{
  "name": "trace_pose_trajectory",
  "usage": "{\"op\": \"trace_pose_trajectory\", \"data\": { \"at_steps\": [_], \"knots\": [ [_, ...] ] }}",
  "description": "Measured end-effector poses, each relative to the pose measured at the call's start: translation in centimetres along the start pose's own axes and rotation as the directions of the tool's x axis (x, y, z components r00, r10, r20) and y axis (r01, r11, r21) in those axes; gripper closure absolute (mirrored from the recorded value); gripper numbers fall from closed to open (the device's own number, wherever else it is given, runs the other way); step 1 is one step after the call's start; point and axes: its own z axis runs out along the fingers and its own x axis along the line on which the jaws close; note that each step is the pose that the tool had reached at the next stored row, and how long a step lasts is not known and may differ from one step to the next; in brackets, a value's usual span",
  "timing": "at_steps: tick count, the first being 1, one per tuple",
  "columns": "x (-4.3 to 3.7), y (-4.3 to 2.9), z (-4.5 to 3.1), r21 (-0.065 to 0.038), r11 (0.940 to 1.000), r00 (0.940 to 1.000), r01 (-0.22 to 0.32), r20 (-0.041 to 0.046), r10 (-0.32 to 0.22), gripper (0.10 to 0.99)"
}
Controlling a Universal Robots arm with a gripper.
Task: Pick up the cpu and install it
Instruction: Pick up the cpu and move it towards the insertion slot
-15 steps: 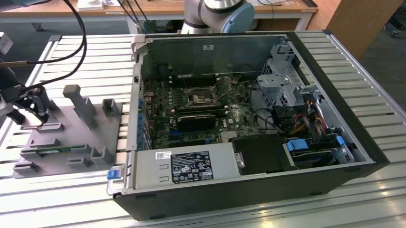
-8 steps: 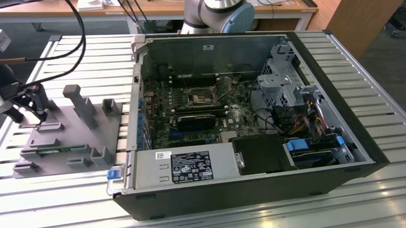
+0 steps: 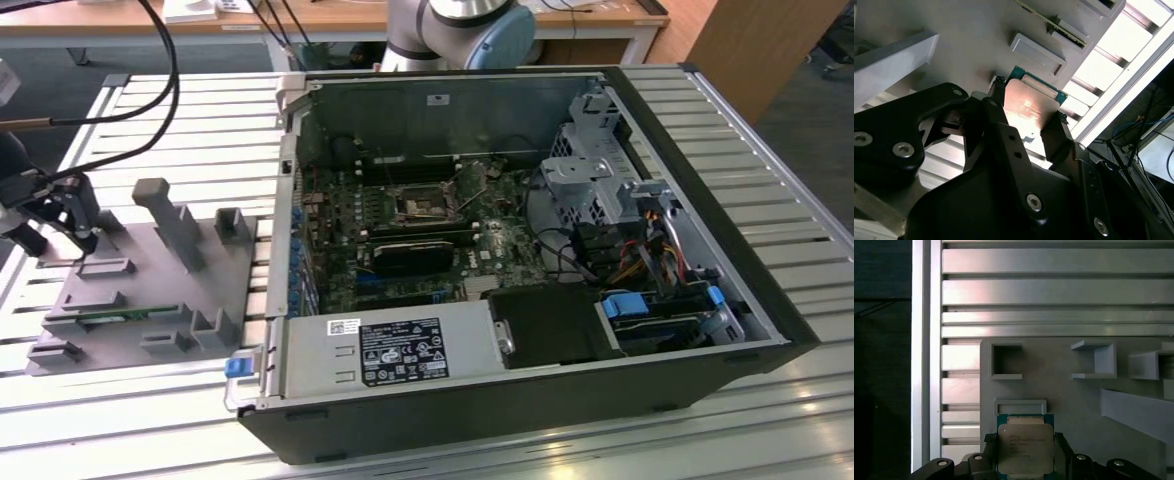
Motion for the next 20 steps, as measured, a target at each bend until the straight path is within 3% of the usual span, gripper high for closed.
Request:
{"op": "trace_pose_trajectory", "data": {
  "at_steps": [20],
  "knots": [
    [-0.01,0.05,-0.62,0.000,1.0000,1.0000,0.000,-0.0002,0.000,0.545]
  ]
}}
